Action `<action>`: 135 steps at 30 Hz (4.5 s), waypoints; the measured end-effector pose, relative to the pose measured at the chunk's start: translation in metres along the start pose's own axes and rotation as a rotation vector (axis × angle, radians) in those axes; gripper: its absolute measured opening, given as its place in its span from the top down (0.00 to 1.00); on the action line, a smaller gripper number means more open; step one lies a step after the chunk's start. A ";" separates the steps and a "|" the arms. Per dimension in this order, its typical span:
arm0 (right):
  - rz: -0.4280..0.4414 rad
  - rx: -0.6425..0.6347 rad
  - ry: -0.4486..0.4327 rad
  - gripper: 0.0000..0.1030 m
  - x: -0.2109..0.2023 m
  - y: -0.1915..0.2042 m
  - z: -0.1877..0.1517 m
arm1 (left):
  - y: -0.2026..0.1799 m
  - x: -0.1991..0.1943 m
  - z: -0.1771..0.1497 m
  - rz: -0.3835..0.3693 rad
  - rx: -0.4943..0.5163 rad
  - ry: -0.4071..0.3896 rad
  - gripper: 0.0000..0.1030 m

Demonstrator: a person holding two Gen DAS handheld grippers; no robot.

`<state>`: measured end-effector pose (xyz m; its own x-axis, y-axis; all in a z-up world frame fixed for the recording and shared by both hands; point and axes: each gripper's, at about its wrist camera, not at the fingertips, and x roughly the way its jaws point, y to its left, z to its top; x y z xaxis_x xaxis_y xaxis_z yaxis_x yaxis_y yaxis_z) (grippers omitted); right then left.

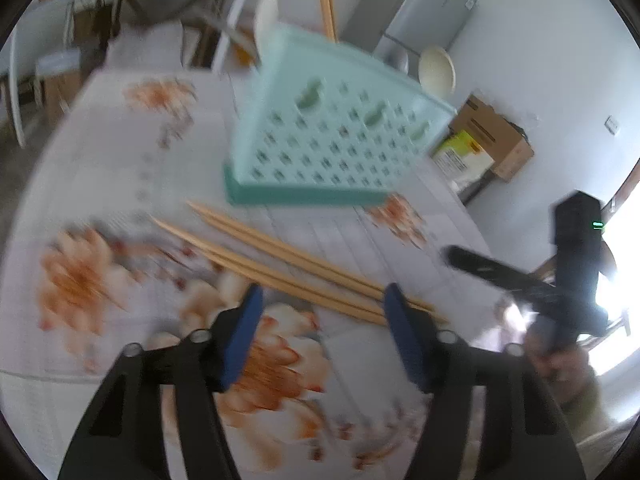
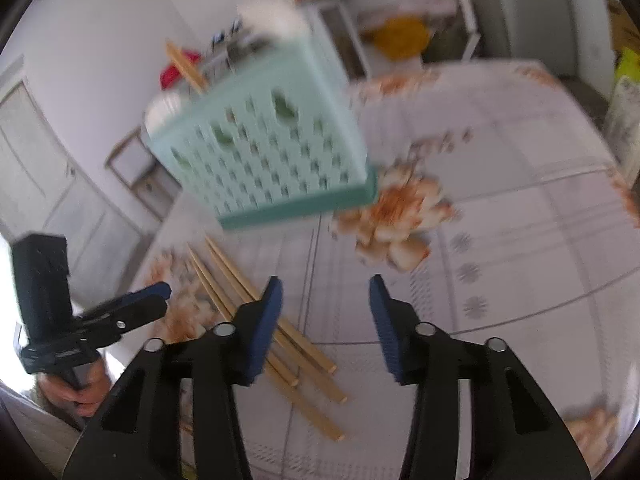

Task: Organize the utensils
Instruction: 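Move both grippers open toward the remaining chopsticks on the table, then close the left gripper on a wooden chopstick while the right gripper grasps another chopstick, then lift the chopstick with the left gripper and drop it into the green holder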

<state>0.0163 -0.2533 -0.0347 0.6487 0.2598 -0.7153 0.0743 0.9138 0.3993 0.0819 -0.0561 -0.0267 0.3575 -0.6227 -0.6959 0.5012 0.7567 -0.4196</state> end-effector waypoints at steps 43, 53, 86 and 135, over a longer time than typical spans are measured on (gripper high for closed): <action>0.063 0.052 0.043 0.92 -0.012 0.010 -0.054 | 0.030 -0.002 0.007 0.292 -0.202 0.064 0.75; 0.074 -0.175 0.085 0.82 0.020 0.056 -0.028 | -0.010 0.026 -0.008 0.455 0.042 0.071 0.73; -0.028 -0.332 0.243 0.96 0.031 0.069 -0.031 | 0.021 0.005 -0.017 0.365 0.166 0.035 0.89; 0.002 -0.108 -0.071 0.96 -0.025 0.052 -0.008 | -0.002 -0.123 0.034 0.182 0.005 -0.313 0.95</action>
<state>-0.0024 -0.2096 -0.0009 0.7008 0.2430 -0.6707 -0.0072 0.9426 0.3339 0.0635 0.0122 0.0798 0.6647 -0.5096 -0.5463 0.4110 0.8601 -0.3022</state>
